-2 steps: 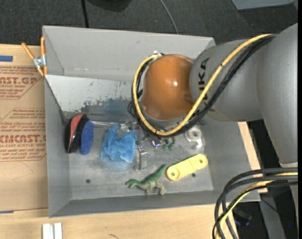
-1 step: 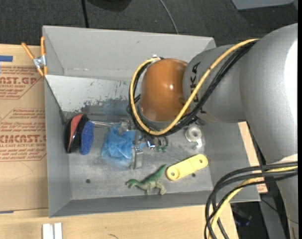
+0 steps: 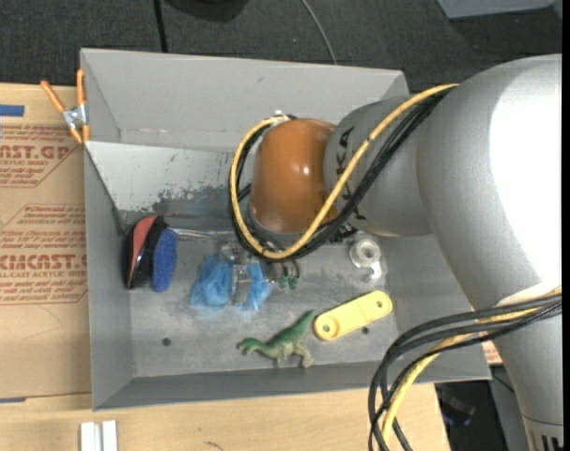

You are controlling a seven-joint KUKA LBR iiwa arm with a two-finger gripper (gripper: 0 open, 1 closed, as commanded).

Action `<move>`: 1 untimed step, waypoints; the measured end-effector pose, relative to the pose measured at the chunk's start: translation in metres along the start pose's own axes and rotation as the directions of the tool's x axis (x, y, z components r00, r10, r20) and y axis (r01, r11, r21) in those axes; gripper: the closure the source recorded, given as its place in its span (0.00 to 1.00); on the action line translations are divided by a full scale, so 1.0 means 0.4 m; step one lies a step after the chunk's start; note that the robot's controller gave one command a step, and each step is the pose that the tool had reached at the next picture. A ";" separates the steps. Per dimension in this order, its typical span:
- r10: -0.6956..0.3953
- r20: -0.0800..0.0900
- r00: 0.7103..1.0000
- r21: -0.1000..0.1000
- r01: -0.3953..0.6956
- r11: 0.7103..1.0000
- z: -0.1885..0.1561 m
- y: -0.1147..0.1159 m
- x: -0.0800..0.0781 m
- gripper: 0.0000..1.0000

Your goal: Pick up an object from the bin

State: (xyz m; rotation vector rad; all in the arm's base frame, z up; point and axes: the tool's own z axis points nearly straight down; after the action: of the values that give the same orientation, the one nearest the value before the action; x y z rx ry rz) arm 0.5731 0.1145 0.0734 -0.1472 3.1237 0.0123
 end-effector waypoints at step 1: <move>0.000 0.000 1.000 0.000 0.000 1.000 0.000 0.000 0.000 1.00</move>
Offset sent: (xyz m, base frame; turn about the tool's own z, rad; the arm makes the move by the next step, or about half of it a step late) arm -0.0113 0.0003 0.1429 -0.0545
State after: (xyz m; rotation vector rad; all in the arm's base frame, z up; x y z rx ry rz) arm 0.5730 0.1145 0.0734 -0.1472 3.1240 0.0124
